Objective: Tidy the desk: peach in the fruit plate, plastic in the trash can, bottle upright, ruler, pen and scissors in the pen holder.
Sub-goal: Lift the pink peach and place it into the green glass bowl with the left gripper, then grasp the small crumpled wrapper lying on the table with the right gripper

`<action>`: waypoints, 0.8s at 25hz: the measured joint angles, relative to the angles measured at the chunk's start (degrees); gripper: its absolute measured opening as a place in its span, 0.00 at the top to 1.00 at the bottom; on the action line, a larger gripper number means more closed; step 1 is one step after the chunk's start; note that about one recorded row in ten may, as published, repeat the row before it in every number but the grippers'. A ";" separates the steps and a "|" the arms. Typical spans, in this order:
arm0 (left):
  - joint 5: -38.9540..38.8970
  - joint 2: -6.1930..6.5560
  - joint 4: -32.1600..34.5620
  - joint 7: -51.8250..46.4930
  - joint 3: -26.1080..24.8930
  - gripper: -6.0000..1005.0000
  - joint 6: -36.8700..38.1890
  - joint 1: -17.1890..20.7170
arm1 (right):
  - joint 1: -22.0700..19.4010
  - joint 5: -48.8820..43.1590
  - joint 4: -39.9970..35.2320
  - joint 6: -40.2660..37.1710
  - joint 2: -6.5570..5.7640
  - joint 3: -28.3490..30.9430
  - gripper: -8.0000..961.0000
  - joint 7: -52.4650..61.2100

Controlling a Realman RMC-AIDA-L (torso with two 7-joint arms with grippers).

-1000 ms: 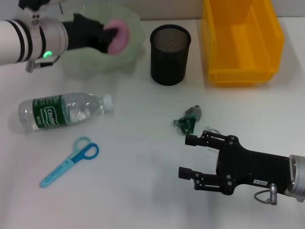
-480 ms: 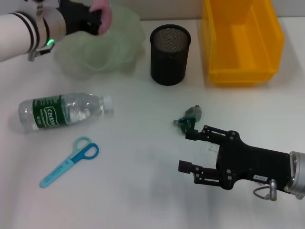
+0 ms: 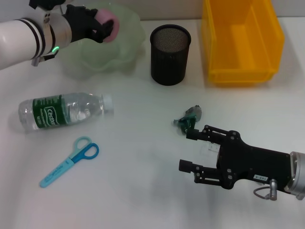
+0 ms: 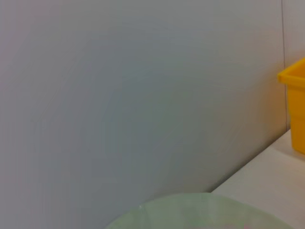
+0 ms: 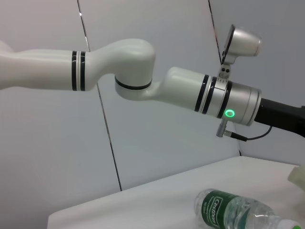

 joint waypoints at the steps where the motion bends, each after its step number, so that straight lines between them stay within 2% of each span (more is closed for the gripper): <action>1: -0.17 -0.01 0.20 -0.04 0.00 0.76 0.00 0.17 | 0.00 0.01 0.00 0.01 0.00 0.00 0.20 0.00; 9: -1.69 -0.12 2.73 0.67 1.57 0.50 0.12 2.10 | 0.15 0.03 -0.02 0.03 0.01 0.00 0.20 0.00; 11: -3.14 -0.12 4.63 0.63 1.74 0.38 0.44 3.49 | 0.06 0.11 -0.03 0.03 0.01 -0.01 0.20 0.00; 14: -7.56 0.17 9.50 1.00 2.35 0.33 2.28 7.13 | -0.16 0.72 -0.03 0.03 0.01 0.00 0.20 0.00; 15: -7.56 0.17 9.50 1.00 2.35 0.32 2.28 7.13 | -0.16 0.72 -0.03 0.03 0.01 0.00 0.20 0.00; 18: -12.49 0.37 16.05 3.08 1.93 0.29 7.80 11.83 | -0.40 1.33 0.00 0.01 0.01 0.00 0.20 0.00; 19: -17.28 0.46 18.76 6.26 0.71 0.29 13.19 14.32 | -0.61 1.48 -0.01 0.00 0.01 0.00 0.20 0.00; 20: -17.28 0.46 18.76 6.26 0.71 0.29 13.19 14.32 | -0.61 1.48 -0.01 0.00 0.01 0.00 0.20 0.00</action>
